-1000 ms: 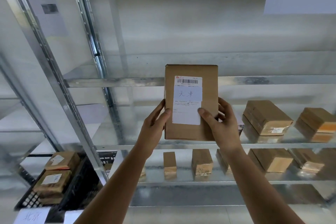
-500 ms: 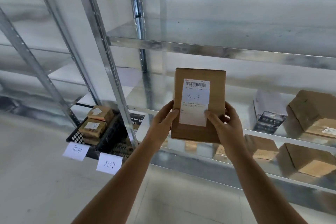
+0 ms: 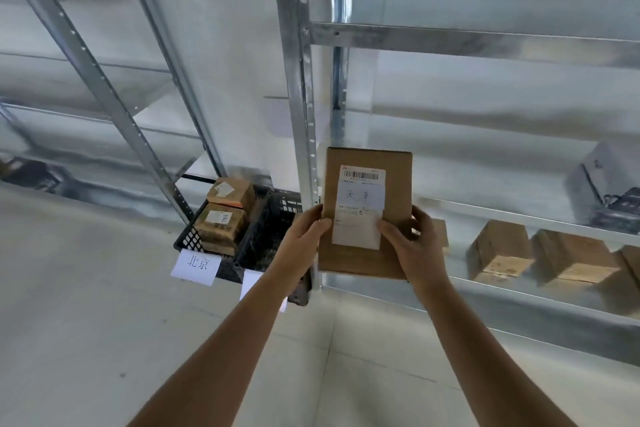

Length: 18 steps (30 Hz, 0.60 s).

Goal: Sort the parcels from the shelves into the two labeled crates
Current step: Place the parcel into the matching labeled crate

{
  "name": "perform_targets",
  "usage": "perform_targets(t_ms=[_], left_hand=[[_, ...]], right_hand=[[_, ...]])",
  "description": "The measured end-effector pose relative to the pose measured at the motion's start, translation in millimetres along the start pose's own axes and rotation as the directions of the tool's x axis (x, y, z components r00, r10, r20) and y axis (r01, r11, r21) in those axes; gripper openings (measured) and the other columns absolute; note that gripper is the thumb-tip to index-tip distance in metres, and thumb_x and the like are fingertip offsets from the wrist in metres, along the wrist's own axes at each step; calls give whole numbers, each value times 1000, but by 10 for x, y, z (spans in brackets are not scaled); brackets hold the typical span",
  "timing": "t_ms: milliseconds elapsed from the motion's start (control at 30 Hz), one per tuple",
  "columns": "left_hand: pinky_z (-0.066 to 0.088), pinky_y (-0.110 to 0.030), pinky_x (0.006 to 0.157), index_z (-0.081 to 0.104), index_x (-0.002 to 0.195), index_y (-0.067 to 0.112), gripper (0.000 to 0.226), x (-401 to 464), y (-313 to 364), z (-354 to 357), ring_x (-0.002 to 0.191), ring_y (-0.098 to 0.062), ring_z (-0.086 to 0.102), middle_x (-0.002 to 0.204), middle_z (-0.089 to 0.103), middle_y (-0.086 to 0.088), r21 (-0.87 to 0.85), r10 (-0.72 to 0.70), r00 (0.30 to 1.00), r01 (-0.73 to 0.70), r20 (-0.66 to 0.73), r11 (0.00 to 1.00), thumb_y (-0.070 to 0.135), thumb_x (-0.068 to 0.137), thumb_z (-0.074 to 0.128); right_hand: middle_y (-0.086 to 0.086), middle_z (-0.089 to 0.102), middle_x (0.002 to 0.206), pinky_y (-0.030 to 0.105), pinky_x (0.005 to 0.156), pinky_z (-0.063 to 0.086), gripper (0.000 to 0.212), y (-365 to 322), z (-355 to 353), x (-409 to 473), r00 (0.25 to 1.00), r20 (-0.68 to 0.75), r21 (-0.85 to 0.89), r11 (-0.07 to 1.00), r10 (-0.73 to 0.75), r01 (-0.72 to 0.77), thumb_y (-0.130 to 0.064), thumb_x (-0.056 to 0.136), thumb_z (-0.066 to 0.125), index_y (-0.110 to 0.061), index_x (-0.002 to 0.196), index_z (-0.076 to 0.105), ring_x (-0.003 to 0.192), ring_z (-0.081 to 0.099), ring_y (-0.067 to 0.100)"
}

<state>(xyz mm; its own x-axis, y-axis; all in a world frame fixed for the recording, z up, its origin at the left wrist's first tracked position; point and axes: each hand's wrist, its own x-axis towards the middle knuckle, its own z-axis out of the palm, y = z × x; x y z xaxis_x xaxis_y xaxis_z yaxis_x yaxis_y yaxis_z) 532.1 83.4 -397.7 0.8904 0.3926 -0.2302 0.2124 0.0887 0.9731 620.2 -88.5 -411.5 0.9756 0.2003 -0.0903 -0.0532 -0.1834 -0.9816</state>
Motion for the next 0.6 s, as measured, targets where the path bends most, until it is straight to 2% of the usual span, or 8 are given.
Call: perform_targets(t_ms=[67,133,233,300,433,533,600], left_hand=[[52,-17,70,58,130,29,29,80,-76,-387,95,-7,66,113,69,3,-6,-48,999,48,4,999,19,105,46],[52,-26,78,57,132,28,31,140,-131,-749,103,-14,65,115,69,1,1,-104,995,104,-6,995,19,104,47],[53,-30,82,55,135,24,33,324,-168,-1247,107,-18,65,117,68,-3,-1,-139,990,139,-22,990,17,104,46],[52,-31,81,54,136,24,33,518,-185,-1547,107,-20,63,117,67,-3,14,-158,987,159,-34,987,18,104,45],[48,-25,72,52,138,22,35,1061,-246,-2107,102,-15,62,117,65,-1,47,-193,979,196,-69,979,20,103,45],[47,-23,69,52,136,19,33,1548,-277,-2471,97,-14,61,114,64,-2,60,-216,973,221,-82,973,20,103,46],[47,-24,69,52,136,18,33,1876,-281,-2682,96,-16,61,115,64,-4,82,-226,971,232,-76,969,20,103,45]], right_hand=[[-2,62,122,30,79,57,64,38,389,-54,999,10,14,999,38,-38,-37,83,80,-24,137,50,104,65,17],[-3,61,122,25,76,55,54,74,754,-88,997,26,18,997,69,-69,-33,84,79,-30,130,49,104,65,16],[-4,61,126,37,85,59,63,124,1295,-3,991,72,-18,993,114,-113,-45,82,78,-29,135,47,104,65,14],[-3,59,128,41,87,60,69,162,1647,124,987,87,-24,991,135,-133,-52,80,78,-31,138,45,105,65,15],[0,56,131,30,81,58,70,223,2339,507,983,96,-29,988,155,-153,-48,83,77,-27,141,43,107,63,15],[0,57,130,18,71,50,69,258,2812,891,983,79,-69,985,166,-160,-45,85,76,-24,142,45,105,61,13],[-3,58,125,19,71,48,65,193,3102,1104,981,89,-79,983,175,-169,-38,89,73,-20,143,44,102,60,13]])
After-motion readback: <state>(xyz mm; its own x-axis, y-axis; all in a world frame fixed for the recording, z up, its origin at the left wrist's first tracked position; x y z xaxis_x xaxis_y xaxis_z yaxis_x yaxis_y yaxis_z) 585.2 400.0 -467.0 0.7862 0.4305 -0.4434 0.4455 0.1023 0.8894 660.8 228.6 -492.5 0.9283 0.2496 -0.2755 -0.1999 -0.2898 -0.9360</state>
